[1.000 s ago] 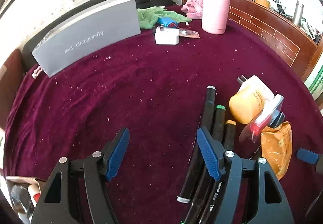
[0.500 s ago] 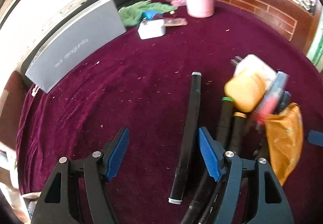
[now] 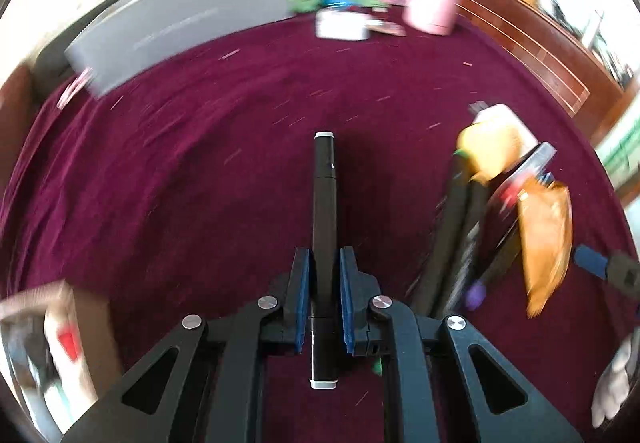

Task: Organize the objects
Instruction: 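Grasp a black green-capped marker with the right tool while the left tool holds its marker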

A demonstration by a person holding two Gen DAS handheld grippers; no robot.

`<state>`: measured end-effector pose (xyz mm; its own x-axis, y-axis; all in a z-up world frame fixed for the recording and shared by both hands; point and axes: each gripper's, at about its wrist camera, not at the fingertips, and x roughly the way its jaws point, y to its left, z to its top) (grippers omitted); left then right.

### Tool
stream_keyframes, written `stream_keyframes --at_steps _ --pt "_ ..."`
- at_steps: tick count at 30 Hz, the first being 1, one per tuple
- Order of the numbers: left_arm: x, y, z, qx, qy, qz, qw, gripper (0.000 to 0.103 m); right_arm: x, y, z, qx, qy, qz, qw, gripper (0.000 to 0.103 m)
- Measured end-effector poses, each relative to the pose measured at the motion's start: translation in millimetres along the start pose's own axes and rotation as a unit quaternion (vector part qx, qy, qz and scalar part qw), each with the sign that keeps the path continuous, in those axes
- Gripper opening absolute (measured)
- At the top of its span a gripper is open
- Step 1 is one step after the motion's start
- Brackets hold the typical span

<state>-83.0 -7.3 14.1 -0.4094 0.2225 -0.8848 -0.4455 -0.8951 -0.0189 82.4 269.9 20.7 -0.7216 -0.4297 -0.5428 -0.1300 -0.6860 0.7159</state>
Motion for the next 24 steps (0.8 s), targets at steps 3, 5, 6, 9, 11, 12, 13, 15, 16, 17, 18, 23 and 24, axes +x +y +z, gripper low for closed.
stream_keyframes --at_steps 3,5,6,9,11,12,13,15,16,17,18,23,24 --pt "-17.4 21.7 -29.6 -0.043 0.003 0.003 0.9990 0.011 0.9 1.3 -0.6 -0.005 0.000 -0.004 1.000 0.076" --pt "-26.2 24.3 -46.8 -0.049 0.005 0.015 0.9986 0.011 1.9 3.1 -1.4 -0.010 0.001 -0.006 1.000 0.078" --pt "-28.5 24.1 -50.8 -0.049 0.003 0.015 0.9987 0.012 2.3 3.9 -1.5 -0.012 0.000 -0.007 1.000 0.079" --pt "-28.6 17.7 -54.2 -0.040 -0.004 0.027 0.9988 0.020 2.8 5.0 -2.0 -0.016 -0.001 -0.009 1.000 0.079" --pt "-27.1 10.9 -51.3 -0.032 -0.002 0.021 0.9993 0.040 3.0 5.5 -2.4 -0.018 -0.002 -0.011 1.000 0.079" --pt "-26.2 5.7 -49.9 -0.026 0.000 0.012 0.9996 0.063 3.0 5.4 -2.4 -0.018 -0.002 -0.011 1.000 0.079" --pt "-22.1 -2.9 -48.7 -0.011 0.004 0.007 0.9999 0.083 2.9 5.6 -2.6 -0.018 -0.002 -0.010 1.000 0.079" --pt "-15.8 -15.4 -46.8 0.010 0.002 0.016 0.9998 0.097 2.2 5.4 -2.7 -0.017 -0.003 -0.011 1.000 0.079" --pt "-14.5 -15.3 -46.6 -0.001 -0.003 0.009 1.0000 0.100 1.1 5.3 -2.7 -0.015 -0.004 -0.013 1.000 0.079" --pt "-14.7 -14.6 -46.1 -0.006 -0.007 0.004 1.0000 0.100 -0.1 5.3 -2.4 -0.014 -0.006 -0.016 1.000 0.079" --pt "-15.9 -12.8 -46.1 -0.012 -0.011 -0.001 0.9999 0.100 -4.4 5.7 -1.0 -0.012 -0.014 -0.024 1.000 0.079" --pt "-29.7 1.4 -52.2 -0.029 -0.040 0.024 0.9985 0.034 -31.9 43.9 10.8 -0.051 -0.041 -0.013 0.998 0.079" --pt "-32.8 9.2 -54.3 -0.044 -0.041 0.014 0.9981 0.011 -33.2 57.3 16.8 -0.056 -0.035 0.004 0.998 0.079"
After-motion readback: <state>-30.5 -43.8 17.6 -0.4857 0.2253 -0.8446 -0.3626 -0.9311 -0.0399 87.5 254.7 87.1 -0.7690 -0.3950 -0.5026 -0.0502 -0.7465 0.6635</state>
